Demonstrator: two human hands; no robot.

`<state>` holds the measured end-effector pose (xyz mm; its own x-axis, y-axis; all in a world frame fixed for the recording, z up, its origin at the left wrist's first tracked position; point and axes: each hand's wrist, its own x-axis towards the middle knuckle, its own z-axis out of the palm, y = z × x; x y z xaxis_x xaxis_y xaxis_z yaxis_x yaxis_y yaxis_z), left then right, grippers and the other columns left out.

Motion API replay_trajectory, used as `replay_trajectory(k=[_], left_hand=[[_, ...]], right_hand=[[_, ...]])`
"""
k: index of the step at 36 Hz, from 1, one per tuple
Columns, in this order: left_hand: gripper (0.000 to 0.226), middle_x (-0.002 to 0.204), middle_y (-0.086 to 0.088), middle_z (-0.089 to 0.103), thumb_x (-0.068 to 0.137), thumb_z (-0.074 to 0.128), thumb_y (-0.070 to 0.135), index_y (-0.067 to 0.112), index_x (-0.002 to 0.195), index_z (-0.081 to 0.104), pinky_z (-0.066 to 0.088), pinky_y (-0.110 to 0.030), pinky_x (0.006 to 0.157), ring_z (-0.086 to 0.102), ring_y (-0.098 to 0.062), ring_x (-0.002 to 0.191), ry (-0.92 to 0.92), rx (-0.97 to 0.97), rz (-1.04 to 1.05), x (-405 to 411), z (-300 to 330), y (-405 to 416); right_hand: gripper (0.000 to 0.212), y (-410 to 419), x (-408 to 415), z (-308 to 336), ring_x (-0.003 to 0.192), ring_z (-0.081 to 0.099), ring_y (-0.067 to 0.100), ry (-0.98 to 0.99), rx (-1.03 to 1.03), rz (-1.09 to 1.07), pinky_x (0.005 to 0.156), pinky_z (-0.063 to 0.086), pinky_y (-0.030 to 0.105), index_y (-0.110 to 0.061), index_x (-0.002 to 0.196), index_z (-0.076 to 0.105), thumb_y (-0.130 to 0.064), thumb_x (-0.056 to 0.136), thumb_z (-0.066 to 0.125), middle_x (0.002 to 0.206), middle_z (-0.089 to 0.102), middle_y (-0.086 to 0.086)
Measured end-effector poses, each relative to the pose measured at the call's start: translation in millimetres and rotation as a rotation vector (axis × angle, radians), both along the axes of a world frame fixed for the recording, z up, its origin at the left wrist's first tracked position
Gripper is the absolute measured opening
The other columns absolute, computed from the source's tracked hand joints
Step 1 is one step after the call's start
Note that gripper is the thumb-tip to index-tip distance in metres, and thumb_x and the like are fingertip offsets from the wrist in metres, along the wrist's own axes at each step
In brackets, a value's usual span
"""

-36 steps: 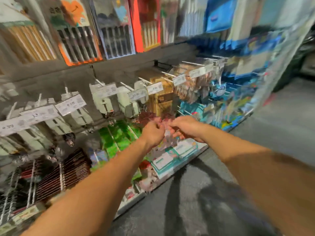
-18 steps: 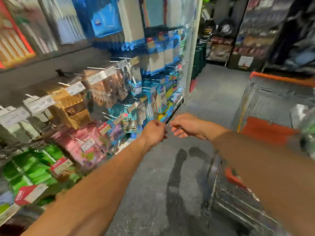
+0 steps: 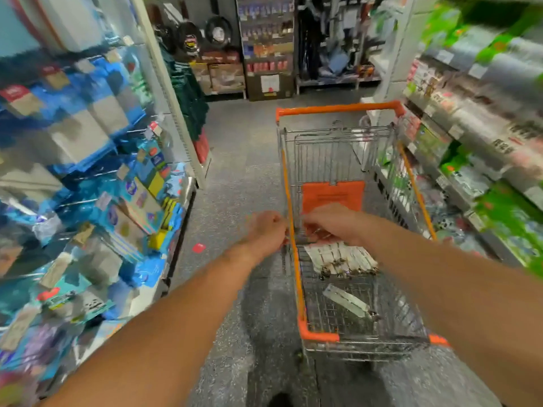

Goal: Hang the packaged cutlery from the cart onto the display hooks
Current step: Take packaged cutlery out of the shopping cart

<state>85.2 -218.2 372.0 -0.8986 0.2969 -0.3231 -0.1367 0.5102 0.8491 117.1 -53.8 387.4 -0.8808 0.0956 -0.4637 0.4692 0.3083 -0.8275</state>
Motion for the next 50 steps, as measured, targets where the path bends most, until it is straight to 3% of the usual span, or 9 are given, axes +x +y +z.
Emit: replay_trajectory(k=[15,19,20,23,31,39,42,47,50], left_hand=[[0.021,0.097,-0.018,0.069,0.096,0.048,0.008,0.019,0.078,0.054,0.053,-0.045,0.073,0.068,-0.037,0.091,-0.179,-0.219,-0.316,-55.7,-124.5,177.2],[0.029,0.087,-0.002,0.038,0.097,0.038,0.006,0.008,0.073,0.054,0.039,-0.042,0.058,0.034,-0.016,0.074,-0.243,-0.298,-0.338,-67.2,-155.0,198.1],[0.026,0.111,-0.042,0.052,0.097,0.038,0.006,0.0,0.088,0.061,0.042,-0.043,0.055,0.063,-0.045,0.097,-0.263,-0.321,-0.337,-70.0,-161.9,201.5],[0.027,0.074,-0.007,0.054,0.099,0.039,0.002,-0.007,0.108,0.062,0.037,-0.022,0.041,0.05,-0.016,0.056,-0.27,-0.376,-0.329,-82.2,-181.2,209.0],[0.022,0.091,0.001,0.054,0.101,0.041,0.005,0.008,0.117,0.056,0.041,-0.022,0.055,0.053,-0.009,0.074,-0.389,-0.39,-0.095,-114.7,-247.6,224.0],[0.016,0.089,-0.003,0.057,0.1,0.042,0.005,0.01,0.104,0.056,0.033,-0.019,0.048,0.05,-0.009,0.066,-0.427,-0.428,0.161,-125.8,-342.3,224.7],[0.009,0.088,-0.002,0.057,0.098,0.049,0.003,0.007,0.1,0.057,0.04,-0.016,0.039,0.053,-0.008,0.067,-0.442,-0.41,0.232,-134.5,-372.2,228.1],[0.055,0.134,-0.014,0.053,0.095,0.062,0.029,0.004,0.138,0.04,0.052,-0.042,0.096,0.055,-0.032,0.12,-0.398,-0.466,0.334,-153.8,-415.3,239.3],[0.053,0.123,-0.01,0.059,0.09,0.068,0.033,0.008,0.13,0.044,0.051,-0.043,0.095,0.059,-0.027,0.109,-0.371,-0.409,0.414,-160.4,-428.2,248.4]], right_hand=[[0.016,162.2,-9.0,-115.4,0.057,0.055,0.014,-0.319,-0.003,-0.443,0.06,0.047,0.028,-0.006,0.087,0.064,-0.015,0.098,0.058,0.067,0.058,0.004],[0.01,190.1,-24.6,-154.7,0.062,0.055,0.021,-0.383,0.112,-0.351,0.061,0.046,0.029,-0.003,0.09,0.062,-0.01,0.097,0.058,0.075,0.059,0.014],[0.013,195.9,-29.9,-163.6,0.074,0.06,0.029,-0.387,0.174,-0.242,0.069,0.049,0.034,0.001,0.098,0.064,-0.009,0.098,0.055,0.088,0.062,0.021],[0.028,205.7,-50.4,-184.8,0.109,0.056,0.037,-0.445,0.356,0.011,0.094,0.042,0.042,0.0,0.12,0.062,-0.009,0.1,0.045,0.116,0.061,0.022],[0.025,216.4,-95.8,-274.9,0.072,0.056,0.018,-0.535,0.212,-0.023,0.07,0.051,0.037,-0.002,0.113,0.063,-0.016,0.097,0.051,0.101,0.067,0.016],[0.04,207.2,-137.1,-368.6,0.088,0.063,0.016,-0.499,0.275,0.053,0.063,0.048,0.019,-0.01,0.134,0.053,-0.013,0.093,0.056,0.122,0.061,0.01],[0.044,206.5,-151.0,-392.2,0.116,0.051,0.02,-0.416,0.427,0.183,0.092,0.047,0.029,-0.011,0.139,0.048,-0.016,0.096,0.055,0.141,0.048,0.01],[0.067,197.6,-171.2,-427.6,0.148,0.018,0.029,-0.359,0.599,0.387,0.118,0.028,0.045,-0.026,0.157,0.017,-0.027,0.097,0.048,0.165,0.006,0.002],[0.068,199.2,-170.1,-443.7,0.151,0.001,0.028,-0.336,0.63,0.444,0.123,0.013,0.044,-0.026,0.158,0.004,-0.035,0.1,0.039,0.165,-0.005,0.005]])
